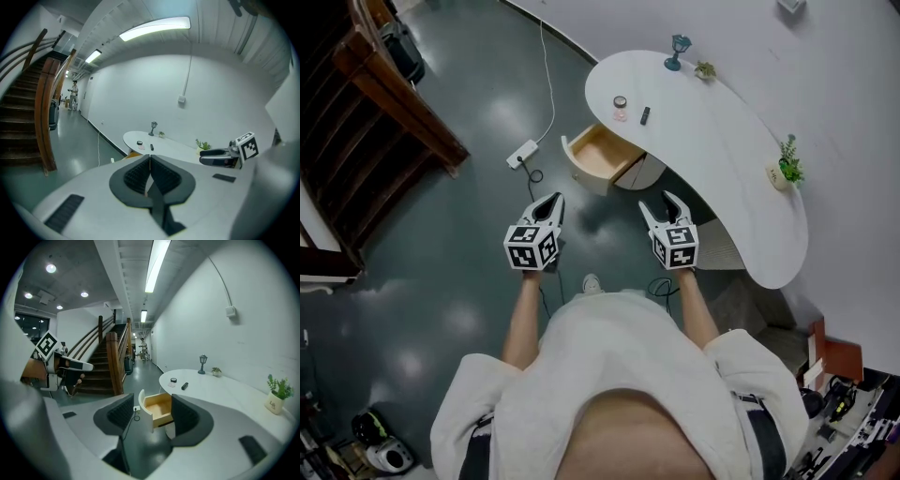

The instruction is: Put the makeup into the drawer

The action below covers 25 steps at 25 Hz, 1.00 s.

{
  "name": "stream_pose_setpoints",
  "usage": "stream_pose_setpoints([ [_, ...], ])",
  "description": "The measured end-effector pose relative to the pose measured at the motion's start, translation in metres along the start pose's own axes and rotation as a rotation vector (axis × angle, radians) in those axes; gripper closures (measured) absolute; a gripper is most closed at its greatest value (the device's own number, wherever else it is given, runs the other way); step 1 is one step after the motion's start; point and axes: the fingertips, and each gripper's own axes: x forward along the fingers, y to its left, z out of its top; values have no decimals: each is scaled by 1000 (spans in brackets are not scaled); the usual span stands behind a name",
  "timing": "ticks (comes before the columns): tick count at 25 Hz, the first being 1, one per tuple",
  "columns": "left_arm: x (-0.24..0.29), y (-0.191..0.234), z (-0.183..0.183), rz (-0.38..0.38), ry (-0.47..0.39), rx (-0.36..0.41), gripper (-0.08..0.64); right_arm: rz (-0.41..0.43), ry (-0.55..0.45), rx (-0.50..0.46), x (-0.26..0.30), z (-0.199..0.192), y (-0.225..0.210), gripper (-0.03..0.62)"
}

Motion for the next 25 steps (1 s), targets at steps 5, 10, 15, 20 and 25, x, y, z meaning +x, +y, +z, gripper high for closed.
stream_pose_setpoints([
  [5, 31, 29, 9, -9, 21, -16, 548, -8, 28, 6, 38, 7, -8, 362],
  [10, 61, 47, 17, -7, 36, -27, 548, -5, 51, 13, 71, 11, -22, 373],
  [15, 98, 67, 26, 8, 48, -31, 548, 6, 55, 18, 113, 18, -44, 373],
  [20, 145, 85, 51, 28, 50, -33, 548, 31, 62, 20, 163, 32, -74, 373],
  [25, 191, 98, 79, 51, 63, -29, 548, 74, 81, 7, 208, 49, -97, 370],
])
